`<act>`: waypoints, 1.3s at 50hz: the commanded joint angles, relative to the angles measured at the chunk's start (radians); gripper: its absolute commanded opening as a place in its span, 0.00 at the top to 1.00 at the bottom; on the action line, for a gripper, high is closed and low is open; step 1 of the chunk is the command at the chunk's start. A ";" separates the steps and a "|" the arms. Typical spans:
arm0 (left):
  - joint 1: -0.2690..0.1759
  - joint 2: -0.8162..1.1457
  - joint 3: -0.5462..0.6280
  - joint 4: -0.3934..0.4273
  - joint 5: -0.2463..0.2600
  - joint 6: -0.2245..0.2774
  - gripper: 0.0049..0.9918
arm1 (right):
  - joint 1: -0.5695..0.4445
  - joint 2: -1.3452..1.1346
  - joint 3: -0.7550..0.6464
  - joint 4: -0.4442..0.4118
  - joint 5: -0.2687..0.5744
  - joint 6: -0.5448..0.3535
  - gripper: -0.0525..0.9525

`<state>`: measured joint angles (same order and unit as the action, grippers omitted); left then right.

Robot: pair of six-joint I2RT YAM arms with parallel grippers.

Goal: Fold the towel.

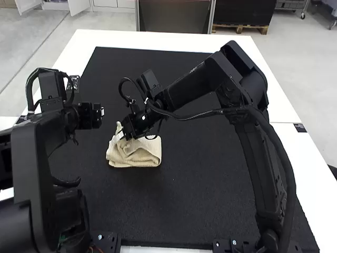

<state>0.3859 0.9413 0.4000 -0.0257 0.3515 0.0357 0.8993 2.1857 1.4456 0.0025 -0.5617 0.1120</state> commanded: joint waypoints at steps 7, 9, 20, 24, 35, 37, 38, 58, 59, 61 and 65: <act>0.004 -0.019 0.005 0.009 0.010 -0.013 0.03 | 0.007 -0.007 0.041 -0.015 -0.015 -0.028 0.23; 0.004 -0.019 0.005 0.009 0.010 -0.011 0.03 | 0.007 -0.010 0.045 -0.024 -0.021 -0.028 0.23; 0.002 -0.019 0.003 0.010 0.010 -0.011 0.03 | -0.005 -0.055 0.050 -0.062 -0.043 -0.020 0.29; 0.004 -0.019 0.003 0.013 0.010 -0.011 0.03 | -0.019 -0.070 0.047 -0.070 -0.061 -0.006 0.71; 0.002 -0.019 0.000 0.015 0.010 -0.011 0.03 | -0.080 -0.110 0.021 -0.081 -0.099 -0.012 0.97; 0.002 -0.019 0.000 0.018 0.010 -0.013 0.03 | -0.088 -0.116 0.015 -0.081 -0.099 -0.012 0.97; 0.002 -0.019 0.000 0.018 0.010 -0.011 0.03 | -0.091 -0.119 0.012 -0.081 -0.099 -0.012 0.97; 0.002 -0.019 -0.004 0.026 0.010 -0.011 0.03 | -0.092 -0.107 -0.100 -0.048 -0.099 -0.018 0.97; 0.002 -0.019 -0.004 0.026 0.010 -0.011 0.03 | -0.091 -0.106 -0.103 -0.045 -0.099 -0.018 0.97; 0.004 -0.019 -0.004 0.026 0.010 -0.011 0.03 | -0.089 -0.104 -0.108 -0.041 -0.099 -0.018 0.97; 0.004 -0.019 -0.004 0.027 0.010 -0.011 0.03 | -0.085 -0.095 -0.116 -0.024 -0.099 -0.018 0.97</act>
<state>0.3862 0.9413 0.4000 -0.0093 0.3515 0.0353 0.7979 2.0884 1.3342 -0.0429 -0.6418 0.1013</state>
